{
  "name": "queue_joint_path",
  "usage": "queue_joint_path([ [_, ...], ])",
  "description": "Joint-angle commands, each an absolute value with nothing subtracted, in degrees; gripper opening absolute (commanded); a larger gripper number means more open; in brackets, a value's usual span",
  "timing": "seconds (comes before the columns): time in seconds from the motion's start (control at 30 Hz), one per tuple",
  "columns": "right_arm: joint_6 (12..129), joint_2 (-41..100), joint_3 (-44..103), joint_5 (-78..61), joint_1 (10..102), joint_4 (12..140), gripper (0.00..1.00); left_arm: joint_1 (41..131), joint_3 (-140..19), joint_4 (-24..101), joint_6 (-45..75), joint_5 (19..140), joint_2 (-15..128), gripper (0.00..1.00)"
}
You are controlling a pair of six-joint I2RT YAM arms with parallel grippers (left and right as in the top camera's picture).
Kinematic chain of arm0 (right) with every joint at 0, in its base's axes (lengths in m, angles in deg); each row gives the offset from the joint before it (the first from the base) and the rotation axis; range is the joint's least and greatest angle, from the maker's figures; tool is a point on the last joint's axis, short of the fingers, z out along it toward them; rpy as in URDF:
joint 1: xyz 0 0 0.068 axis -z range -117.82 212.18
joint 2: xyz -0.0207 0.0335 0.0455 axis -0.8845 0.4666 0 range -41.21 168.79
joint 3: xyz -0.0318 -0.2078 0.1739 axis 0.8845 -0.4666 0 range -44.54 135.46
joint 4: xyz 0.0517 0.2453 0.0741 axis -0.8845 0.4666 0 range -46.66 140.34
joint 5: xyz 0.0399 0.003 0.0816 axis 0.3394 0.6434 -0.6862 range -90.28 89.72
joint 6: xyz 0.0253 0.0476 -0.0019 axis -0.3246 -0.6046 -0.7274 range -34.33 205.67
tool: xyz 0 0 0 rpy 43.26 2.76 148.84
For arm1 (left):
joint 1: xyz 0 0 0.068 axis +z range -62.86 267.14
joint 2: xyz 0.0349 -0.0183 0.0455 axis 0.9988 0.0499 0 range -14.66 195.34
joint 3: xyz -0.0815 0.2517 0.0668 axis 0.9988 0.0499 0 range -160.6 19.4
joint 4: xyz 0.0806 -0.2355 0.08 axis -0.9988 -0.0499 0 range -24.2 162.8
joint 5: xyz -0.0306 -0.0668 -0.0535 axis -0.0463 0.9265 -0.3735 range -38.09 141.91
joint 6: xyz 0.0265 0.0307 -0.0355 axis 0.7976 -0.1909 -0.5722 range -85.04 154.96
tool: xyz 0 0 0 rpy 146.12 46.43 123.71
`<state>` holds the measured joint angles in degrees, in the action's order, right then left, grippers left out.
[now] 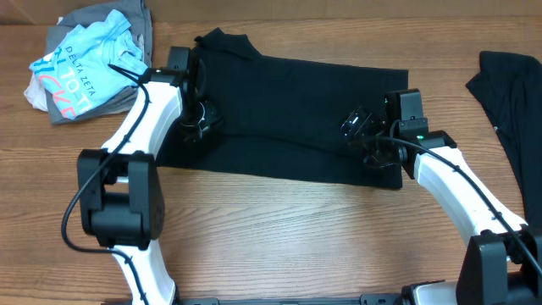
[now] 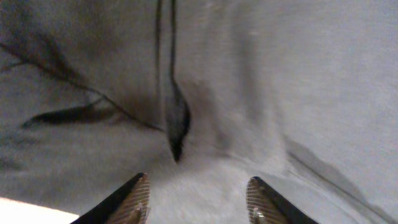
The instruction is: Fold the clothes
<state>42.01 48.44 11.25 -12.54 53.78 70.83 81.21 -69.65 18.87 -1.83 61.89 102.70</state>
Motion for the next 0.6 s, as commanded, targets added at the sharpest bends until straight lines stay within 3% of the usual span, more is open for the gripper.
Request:
queue_joint_path([
  [0.0,42.23,48.63,10.95,-12.75,53.50,70.52,1.00,81.56,-69.09,19.16,-3.01,60.93,106.52,0.50],
  [0.17,42.23,48.61,10.95,-12.75,53.50,70.41,1.00,81.56,-69.09,21.15,-2.95,60.84,107.90,0.49],
  [0.37,42.23,48.61,10.95,-12.75,53.50,70.15,1.00,81.56,-69.61,22.35,-3.01,60.97,107.79,0.38],
  [0.47,42.23,48.63,10.95,-12.75,53.50,70.15,1.00,81.56,-69.72,22.98,-3.01,60.97,107.79,0.27],
  [0.57,42.23,48.63,10.95,-12.78,53.50,70.02,1.00,81.56,-69.92,23.86,-3.01,61.67,107.79,0.25],
])
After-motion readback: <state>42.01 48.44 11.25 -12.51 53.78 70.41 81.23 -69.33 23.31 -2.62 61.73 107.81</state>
